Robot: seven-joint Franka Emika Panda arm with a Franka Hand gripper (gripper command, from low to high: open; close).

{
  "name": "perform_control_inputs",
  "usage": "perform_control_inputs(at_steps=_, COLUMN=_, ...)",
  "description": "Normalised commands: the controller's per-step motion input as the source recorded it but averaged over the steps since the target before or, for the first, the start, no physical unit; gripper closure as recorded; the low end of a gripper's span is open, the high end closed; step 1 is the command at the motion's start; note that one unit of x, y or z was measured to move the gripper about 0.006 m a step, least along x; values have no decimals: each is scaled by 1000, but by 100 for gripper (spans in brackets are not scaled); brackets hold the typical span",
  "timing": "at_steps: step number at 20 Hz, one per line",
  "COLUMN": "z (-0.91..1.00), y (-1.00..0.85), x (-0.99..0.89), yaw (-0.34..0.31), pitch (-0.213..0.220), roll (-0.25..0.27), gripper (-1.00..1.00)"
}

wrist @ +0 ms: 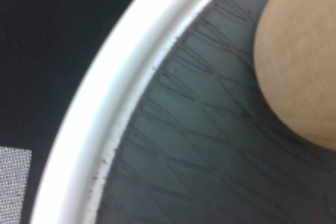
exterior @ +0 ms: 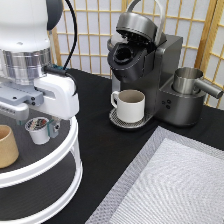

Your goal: Make coffee

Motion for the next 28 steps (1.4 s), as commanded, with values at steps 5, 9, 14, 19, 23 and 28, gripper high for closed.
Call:
perform_control_inputs(at_steps=5, z=15, y=0, x=-147, yaw=0, pitch=-37, roll=80, gripper=100)
perform_control_inputs(at_steps=9, z=-6, y=-81, x=-110, yaw=0, pitch=-29, roll=110, gripper=100)
perform_control_inputs(at_steps=14, z=603, y=150, x=-78, yaw=0, pitch=-20, roll=69, gripper=100)
perform_control_inputs(at_steps=19, z=1000, y=642, x=1, yaw=0, pitch=6, roll=89, gripper=100)
perform_control_inputs(at_steps=23, z=964, y=844, x=168, yaw=2, pitch=49, roll=109, gripper=100)
perform_control_inputs(at_steps=28, z=769, y=857, x=346, yaw=0, pitch=54, roll=168, gripper=100)
